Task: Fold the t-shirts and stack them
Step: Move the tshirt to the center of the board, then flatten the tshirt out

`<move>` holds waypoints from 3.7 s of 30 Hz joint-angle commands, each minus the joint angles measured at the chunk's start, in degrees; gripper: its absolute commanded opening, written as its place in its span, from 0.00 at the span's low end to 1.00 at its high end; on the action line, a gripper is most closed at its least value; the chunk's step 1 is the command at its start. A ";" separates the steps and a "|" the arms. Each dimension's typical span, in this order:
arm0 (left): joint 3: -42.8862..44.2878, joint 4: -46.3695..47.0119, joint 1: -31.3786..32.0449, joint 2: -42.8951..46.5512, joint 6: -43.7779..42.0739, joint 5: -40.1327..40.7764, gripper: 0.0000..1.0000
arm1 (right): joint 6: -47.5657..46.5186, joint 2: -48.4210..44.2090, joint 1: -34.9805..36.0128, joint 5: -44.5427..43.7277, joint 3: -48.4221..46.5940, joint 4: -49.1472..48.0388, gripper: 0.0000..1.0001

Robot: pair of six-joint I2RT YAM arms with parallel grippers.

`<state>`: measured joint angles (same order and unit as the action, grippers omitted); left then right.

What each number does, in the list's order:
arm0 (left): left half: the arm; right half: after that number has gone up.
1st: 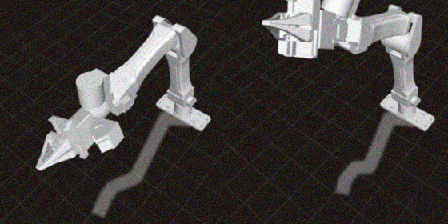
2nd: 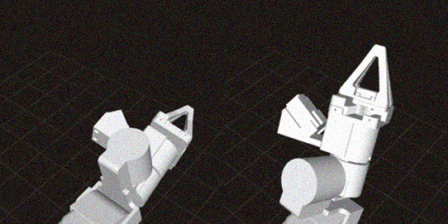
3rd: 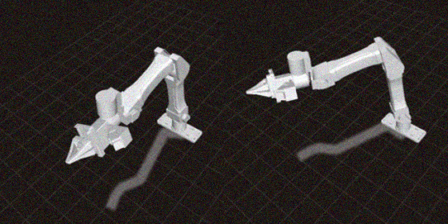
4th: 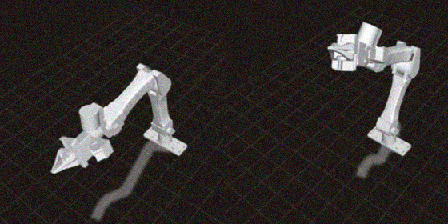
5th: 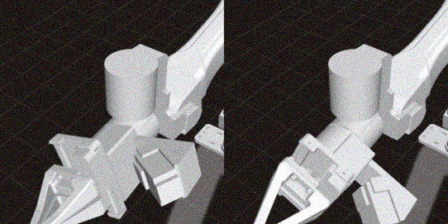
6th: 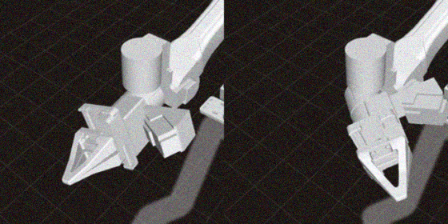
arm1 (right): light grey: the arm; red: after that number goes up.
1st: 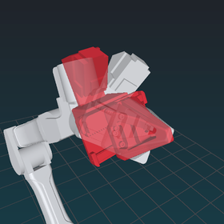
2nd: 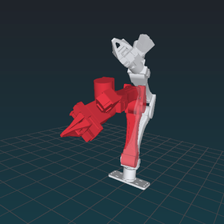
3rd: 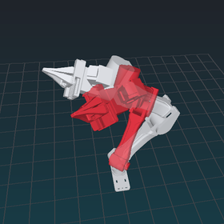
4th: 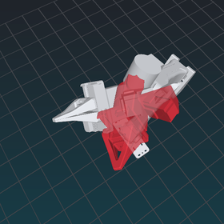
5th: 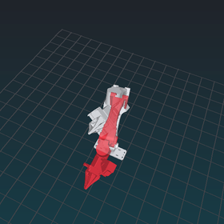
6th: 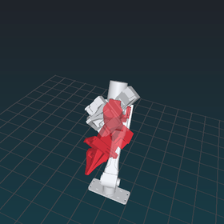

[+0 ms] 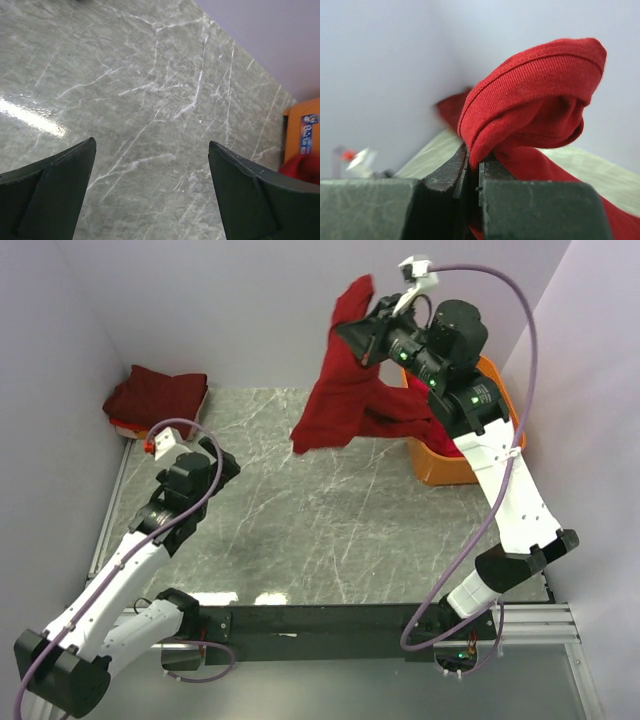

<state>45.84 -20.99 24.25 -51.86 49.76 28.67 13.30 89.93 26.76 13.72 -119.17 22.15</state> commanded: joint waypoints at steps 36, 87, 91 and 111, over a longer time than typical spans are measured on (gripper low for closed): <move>-0.93 -18.29 0.01 10.63 17.12 10.71 0.99 | 6.84 8.86 10.41 3.70 -6.25 -3.72 0.00; -4.36 5.35 -12.39 -33.49 3.59 -19.53 0.01 | 20.36 11.84 0.04 -18.64 58.53 -4.22 0.57; -4.27 4.21 -12.39 -27.88 2.80 -19.26 0.01 | 20.80 9.84 0.30 -21.44 59.06 -5.28 0.00; 16.10 -19.25 -12.39 12.74 9.57 -9.69 0.01 | 9.12 -38.15 0.66 -34.02 44.49 10.19 0.00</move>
<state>56.93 -35.00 11.86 -40.77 57.36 13.80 25.82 55.90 27.24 -17.82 -69.60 30.79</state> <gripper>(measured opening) 0.024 0.023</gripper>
